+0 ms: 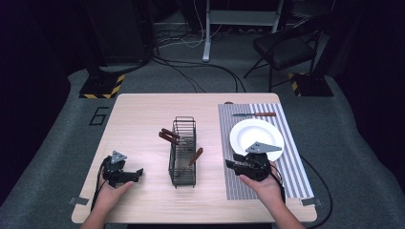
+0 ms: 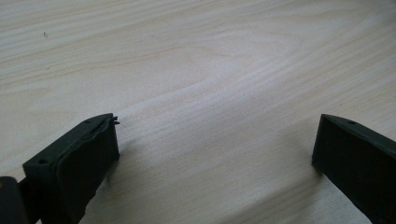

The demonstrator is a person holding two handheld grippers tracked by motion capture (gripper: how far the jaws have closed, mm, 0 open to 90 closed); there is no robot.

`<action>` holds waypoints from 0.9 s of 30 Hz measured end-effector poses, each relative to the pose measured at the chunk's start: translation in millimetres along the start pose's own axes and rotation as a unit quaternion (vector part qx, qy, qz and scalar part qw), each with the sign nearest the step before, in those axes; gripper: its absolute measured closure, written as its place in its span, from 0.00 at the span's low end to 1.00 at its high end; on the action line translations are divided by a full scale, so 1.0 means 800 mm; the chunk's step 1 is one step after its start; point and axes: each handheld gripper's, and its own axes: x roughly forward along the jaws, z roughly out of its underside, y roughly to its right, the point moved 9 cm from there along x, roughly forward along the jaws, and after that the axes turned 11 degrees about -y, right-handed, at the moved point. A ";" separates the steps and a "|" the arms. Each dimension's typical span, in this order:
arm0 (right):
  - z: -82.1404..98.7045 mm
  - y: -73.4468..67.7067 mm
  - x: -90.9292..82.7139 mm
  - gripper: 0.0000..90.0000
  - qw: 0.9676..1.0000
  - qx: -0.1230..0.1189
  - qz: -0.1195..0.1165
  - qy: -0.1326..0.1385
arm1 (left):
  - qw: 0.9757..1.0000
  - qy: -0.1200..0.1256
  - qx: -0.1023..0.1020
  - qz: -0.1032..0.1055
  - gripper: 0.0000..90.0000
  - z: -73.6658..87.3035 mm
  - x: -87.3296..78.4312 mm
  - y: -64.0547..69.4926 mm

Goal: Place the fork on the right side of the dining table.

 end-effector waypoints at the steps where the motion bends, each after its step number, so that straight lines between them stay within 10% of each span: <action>1: -0.003 -0.004 0.001 0.62 1.000 -0.004 -0.002 -0.001 | 1.000 0.000 0.000 0.000 0.00 0.000 0.000 0.000; 27: -0.053 -0.072 0.006 0.61 0.997 -0.051 -0.057 0.007 | 1.000 0.000 0.000 0.000 0.00 0.000 0.000 0.000</action>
